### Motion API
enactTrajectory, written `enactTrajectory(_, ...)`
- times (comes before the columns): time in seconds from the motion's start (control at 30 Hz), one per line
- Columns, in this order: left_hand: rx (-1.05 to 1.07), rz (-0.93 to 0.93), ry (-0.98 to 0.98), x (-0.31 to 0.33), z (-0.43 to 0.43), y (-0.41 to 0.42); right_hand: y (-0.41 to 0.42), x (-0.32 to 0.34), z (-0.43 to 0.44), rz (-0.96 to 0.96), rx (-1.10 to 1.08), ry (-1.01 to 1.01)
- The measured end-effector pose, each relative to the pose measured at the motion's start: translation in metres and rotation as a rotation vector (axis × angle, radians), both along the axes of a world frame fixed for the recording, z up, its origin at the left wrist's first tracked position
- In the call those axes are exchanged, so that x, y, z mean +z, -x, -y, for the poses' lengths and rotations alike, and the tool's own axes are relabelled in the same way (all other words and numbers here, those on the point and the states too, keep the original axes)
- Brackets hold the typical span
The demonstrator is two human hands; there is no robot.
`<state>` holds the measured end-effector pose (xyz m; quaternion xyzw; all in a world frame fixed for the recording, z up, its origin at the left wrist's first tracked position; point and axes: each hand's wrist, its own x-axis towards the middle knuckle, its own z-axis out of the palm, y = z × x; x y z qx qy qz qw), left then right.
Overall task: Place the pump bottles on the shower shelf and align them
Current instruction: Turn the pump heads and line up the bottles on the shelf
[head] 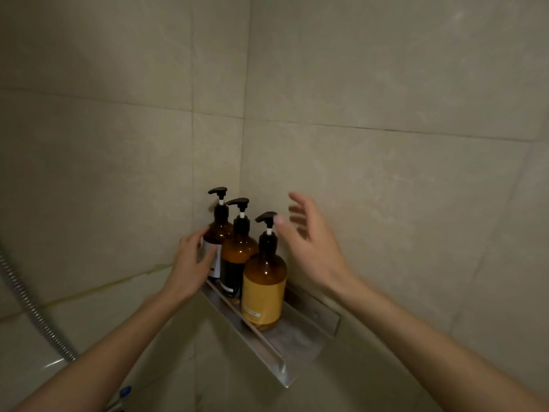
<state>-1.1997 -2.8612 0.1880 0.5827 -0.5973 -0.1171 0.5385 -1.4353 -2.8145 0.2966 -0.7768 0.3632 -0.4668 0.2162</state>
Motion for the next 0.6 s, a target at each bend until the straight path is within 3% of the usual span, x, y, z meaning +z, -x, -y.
enactTrajectory(0.13, 0.015, 0.017, 0.048, 0.006, 0.01, -0.002, -0.024, 0.061, 0.026, -0.325, 0.06, 0.168)
enactTrajectory(0.23, -0.017, 0.043, 0.05, 0.007, 0.017, -0.004, -0.046, 0.082, 0.047, -0.645, 0.097, 0.116)
enactTrajectory(0.33, -0.003, 0.069, 0.043, 0.004, 0.024, -0.006, -0.063, 0.084, 0.062, -0.849, 0.087, 0.034)
enactTrajectory(0.43, 0.021, 0.086, 0.036, 0.004, 0.027, -0.006, -0.076, 0.075, 0.071, -0.879, 0.081, 0.015)
enactTrajectory(0.6, 0.0, 0.071, 0.025, 0.007, 0.027, -0.01, -0.08, 0.068, 0.079, -0.764, 0.094, -0.015)
